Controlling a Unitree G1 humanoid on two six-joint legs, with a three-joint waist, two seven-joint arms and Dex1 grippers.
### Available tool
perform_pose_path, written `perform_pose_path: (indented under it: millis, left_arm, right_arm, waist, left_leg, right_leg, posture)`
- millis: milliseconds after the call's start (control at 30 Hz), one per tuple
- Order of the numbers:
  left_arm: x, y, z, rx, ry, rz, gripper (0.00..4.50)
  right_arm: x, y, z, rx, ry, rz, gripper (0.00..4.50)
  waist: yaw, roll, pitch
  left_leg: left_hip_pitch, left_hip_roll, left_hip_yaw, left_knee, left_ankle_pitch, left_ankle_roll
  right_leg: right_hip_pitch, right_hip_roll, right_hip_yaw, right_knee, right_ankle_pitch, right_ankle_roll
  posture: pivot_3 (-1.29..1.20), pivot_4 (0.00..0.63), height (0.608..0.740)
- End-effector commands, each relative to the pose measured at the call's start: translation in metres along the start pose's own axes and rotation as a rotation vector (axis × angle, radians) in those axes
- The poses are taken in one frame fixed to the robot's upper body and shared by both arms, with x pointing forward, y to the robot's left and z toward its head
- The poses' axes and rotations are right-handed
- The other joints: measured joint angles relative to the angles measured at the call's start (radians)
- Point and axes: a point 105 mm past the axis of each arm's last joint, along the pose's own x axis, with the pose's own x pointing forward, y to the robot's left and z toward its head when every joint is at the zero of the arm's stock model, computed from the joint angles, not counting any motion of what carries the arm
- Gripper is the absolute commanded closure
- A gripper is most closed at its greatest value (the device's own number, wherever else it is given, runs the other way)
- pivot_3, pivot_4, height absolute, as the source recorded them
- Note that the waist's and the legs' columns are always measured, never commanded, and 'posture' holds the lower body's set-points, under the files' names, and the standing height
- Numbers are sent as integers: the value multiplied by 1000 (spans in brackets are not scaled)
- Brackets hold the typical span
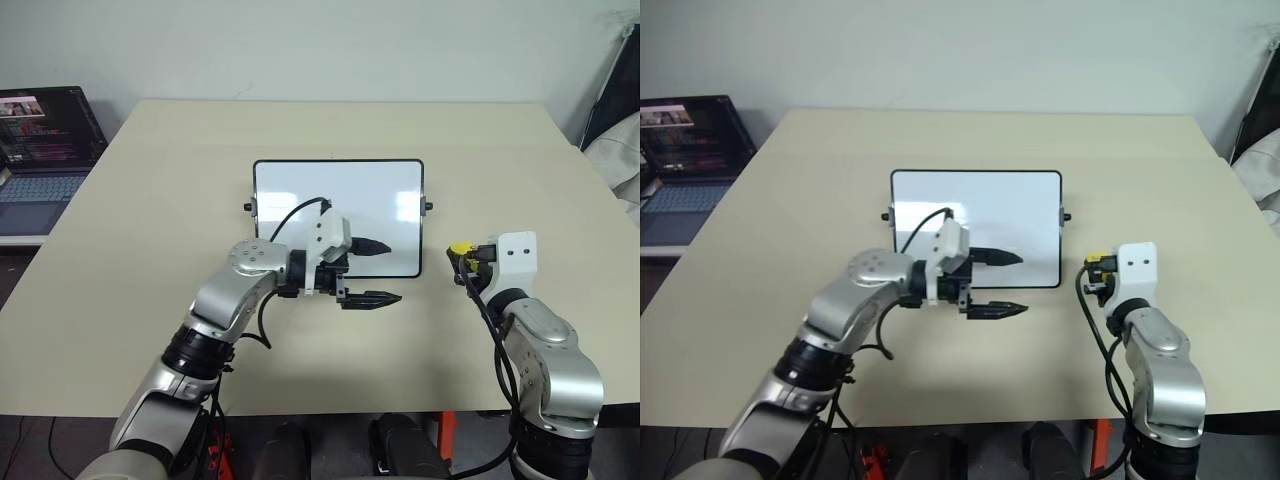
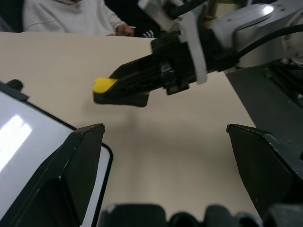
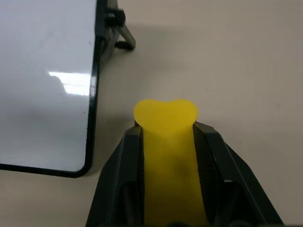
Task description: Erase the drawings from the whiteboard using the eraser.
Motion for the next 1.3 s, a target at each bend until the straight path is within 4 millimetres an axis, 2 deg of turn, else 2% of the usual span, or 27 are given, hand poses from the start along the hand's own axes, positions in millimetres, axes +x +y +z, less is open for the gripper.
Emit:
perform_pose_path:
  millis: [33,300,400,433,600,633,733,800,867,967,1100,1167,1300]
  left_arm:
    - [11,1,9,75,-10,-51,0]
    - [28,-1,4,123,6,-101,0]
    - [33,-1,6,132,-2,-99,0]
    - [34,-1,6,137,-4,-97,0]
    - [30,3,4,123,-18,-44,0]
    - [27,4,3,115,-19,-22,0]
    - [16,11,2,77,-41,74,0]
    - [-1,17,1,32,-64,191,0]
    - [-24,24,-1,-11,-95,333,0]
    - [-67,27,-5,-68,-159,605,0]
    - [-132,13,-13,-113,-188,1009,0]
    - [-161,3,-20,-95,-161,1206,0]
    - [-197,-18,-37,-82,-78,1493,0]
  right_arm:
    - [5,-24,6,35,-29,-106,3398]
    - [25,-45,-6,128,11,-172,3398]
    - [30,-49,-9,137,15,-183,2359]
    - [30,-50,-10,139,12,-179,2135]
    - [29,-49,-4,132,-23,-167,239]
    - [28,-49,-1,132,-39,-171,30]
    - [19,-46,25,135,-164,-146,30]
    - [8,-34,43,113,-243,-63,30]
    - [-3,-21,48,39,-281,10,30]
    - [-18,0,44,-51,-321,123,30]
    - [-33,28,24,-114,-375,263,30]
    - [-34,29,11,-6,-352,269,30]
    - [-41,18,-6,-3,-386,251,30]
  waist:
    - [2,0,0]
    - [0,0,0]
    - [2,0,0]
    - [2,0,0]
    - [0,1,-1]
    - [0,2,-1]
    - [-1,2,-1]
    - [-3,2,-1]
    - [-3,2,-1]
    - [-1,3,-1]
    - [-3,2,-1]
    - [2,2,-1]
    - [12,0,-2]
  left_leg:
    - [0,0,0,0,0,0]
    - [0,0,1,0,0,0]
    - [0,0,1,0,0,0]
    - [0,0,1,0,0,0]
    - [0,0,1,0,0,0]
    - [0,0,1,0,0,0]
    - [0,1,1,0,0,0]
    - [0,1,1,0,0,0]
    - [0,2,0,0,0,1]
    - [-1,2,-1,0,0,1]
    - [0,2,-1,0,0,1]
    - [0,2,-1,0,0,0]
    - [4,0,-3,2,0,0]
  right_leg:
    - [0,0,0,0,0,0]
    - [0,0,1,0,0,0]
    - [0,0,1,0,0,0]
    - [0,0,1,0,0,0]
    - [0,0,1,0,0,0]
    - [0,0,1,0,0,0]
    - [0,0,2,0,0,0]
    - [0,0,2,1,0,0]
    - [0,0,2,0,0,0]
    - [0,-1,2,-1,0,1]
    - [0,-6,3,0,0,1]
    - [1,-6,2,0,0,1]
    - [7,-7,0,-1,0,2]
  posture:
    - [0,150,740]
    - [0,150,740]
    - [0,150,740]
    - [0,150,740]
    - [0,150,740]
    - [0,150,740]
    - [0,150,740]
    - [0,150,740]
    - [0,150,740]
    - [0,150,740]
    - [0,150,740]
    - [0,150,740]
    - [0,150,740]
